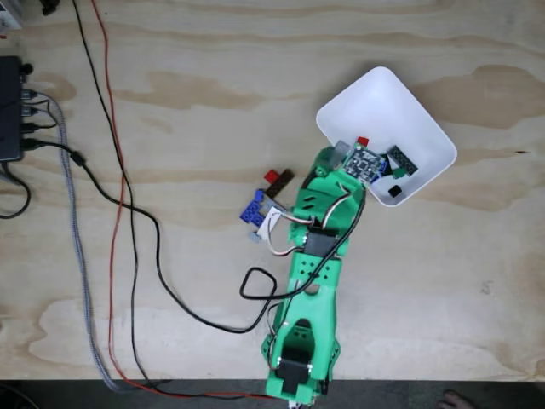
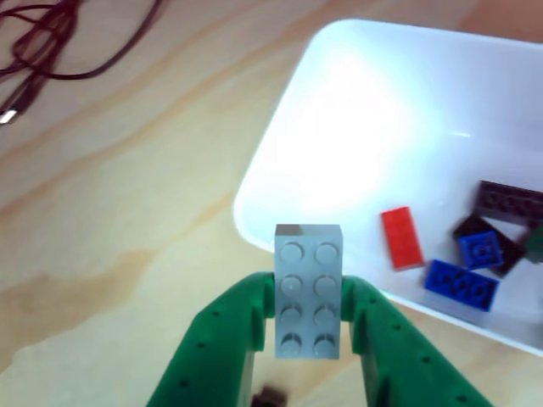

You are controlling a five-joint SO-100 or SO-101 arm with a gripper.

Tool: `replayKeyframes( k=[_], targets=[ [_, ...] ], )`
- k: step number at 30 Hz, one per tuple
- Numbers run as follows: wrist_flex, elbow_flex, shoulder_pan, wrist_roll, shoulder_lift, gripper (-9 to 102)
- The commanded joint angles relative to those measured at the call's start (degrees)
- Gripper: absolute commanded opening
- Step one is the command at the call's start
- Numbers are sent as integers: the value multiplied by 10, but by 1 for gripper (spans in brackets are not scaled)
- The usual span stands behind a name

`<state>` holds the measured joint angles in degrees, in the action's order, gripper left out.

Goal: Put all lego bricks in the bin.

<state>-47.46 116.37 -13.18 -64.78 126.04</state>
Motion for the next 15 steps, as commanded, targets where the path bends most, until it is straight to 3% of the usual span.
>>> replayKeyframes(
  k=[1, 8, 15],
  targets=[
    [43, -140, -95, -11, -228, 3],
    [65, -168, -108, 35, -279, 27],
    [13, -54, -36, 87, -5, 27]
  ],
)
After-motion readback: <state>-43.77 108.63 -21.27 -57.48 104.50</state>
